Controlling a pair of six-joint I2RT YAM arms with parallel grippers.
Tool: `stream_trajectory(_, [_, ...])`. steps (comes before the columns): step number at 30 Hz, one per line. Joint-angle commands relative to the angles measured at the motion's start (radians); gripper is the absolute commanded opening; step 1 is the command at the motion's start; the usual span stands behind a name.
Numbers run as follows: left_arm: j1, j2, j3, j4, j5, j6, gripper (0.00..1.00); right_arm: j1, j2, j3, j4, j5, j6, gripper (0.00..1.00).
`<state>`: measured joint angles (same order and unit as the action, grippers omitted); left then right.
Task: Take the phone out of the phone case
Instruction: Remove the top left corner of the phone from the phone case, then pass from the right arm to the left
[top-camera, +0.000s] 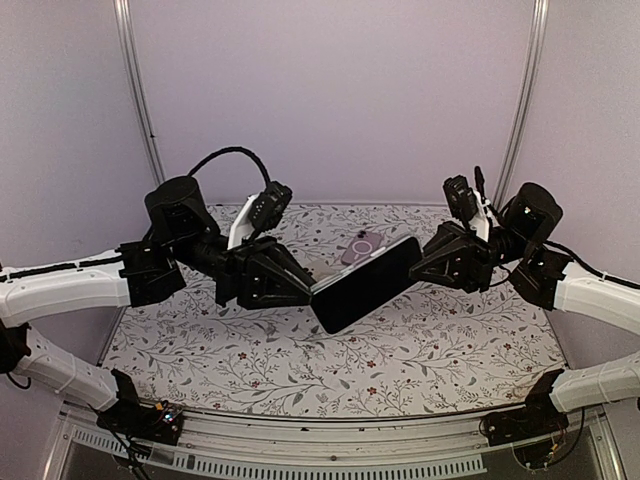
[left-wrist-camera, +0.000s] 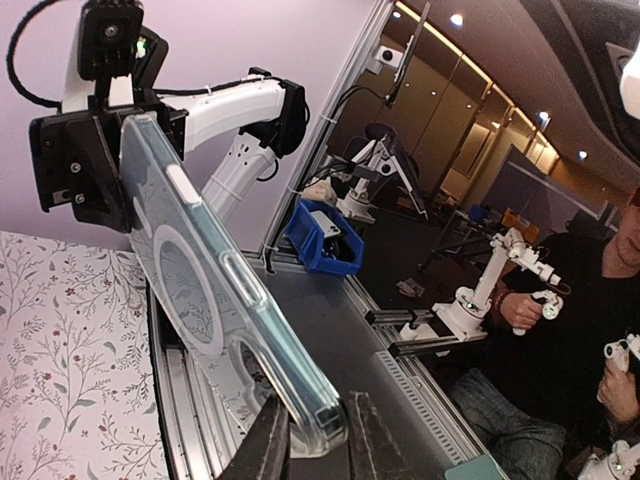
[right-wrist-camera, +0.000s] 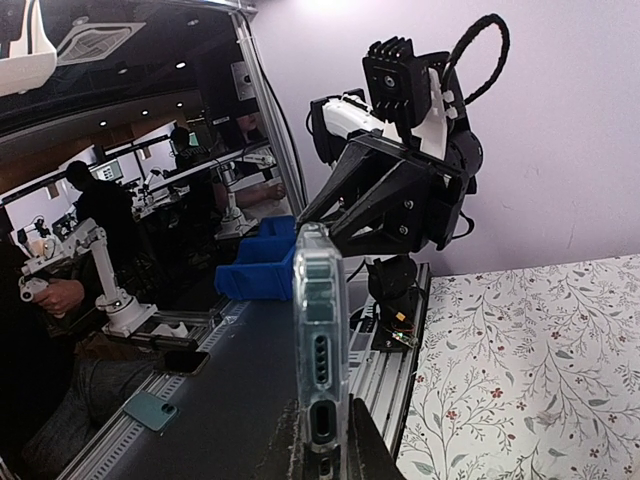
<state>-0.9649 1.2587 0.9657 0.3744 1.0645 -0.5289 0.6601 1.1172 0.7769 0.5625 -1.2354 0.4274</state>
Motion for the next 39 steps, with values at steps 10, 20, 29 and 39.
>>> stream_trajectory(10, [-0.038, 0.022, 0.005, 0.118, 0.066, -0.030, 0.20, 0.006, -0.018, 0.018, 0.014, 0.047, 0.001, 0.00])
stream_trajectory(20, [-0.038, 0.028, 0.014, 0.118, 0.070, -0.034, 0.29, 0.006, -0.028, 0.012, 0.014, 0.048, 0.001, 0.00])
stream_trajectory(29, [0.009, -0.127, 0.044, -0.154, -0.183, 0.125, 0.98, 0.007, -0.074, -0.022, -0.035, 0.110, -0.017, 0.00])
stream_trajectory(39, [0.015, -0.176, 0.127, -0.495, -0.543, 0.271, 0.89, 0.008, -0.076, 0.034, -0.289, 0.171, -0.163, 0.00])
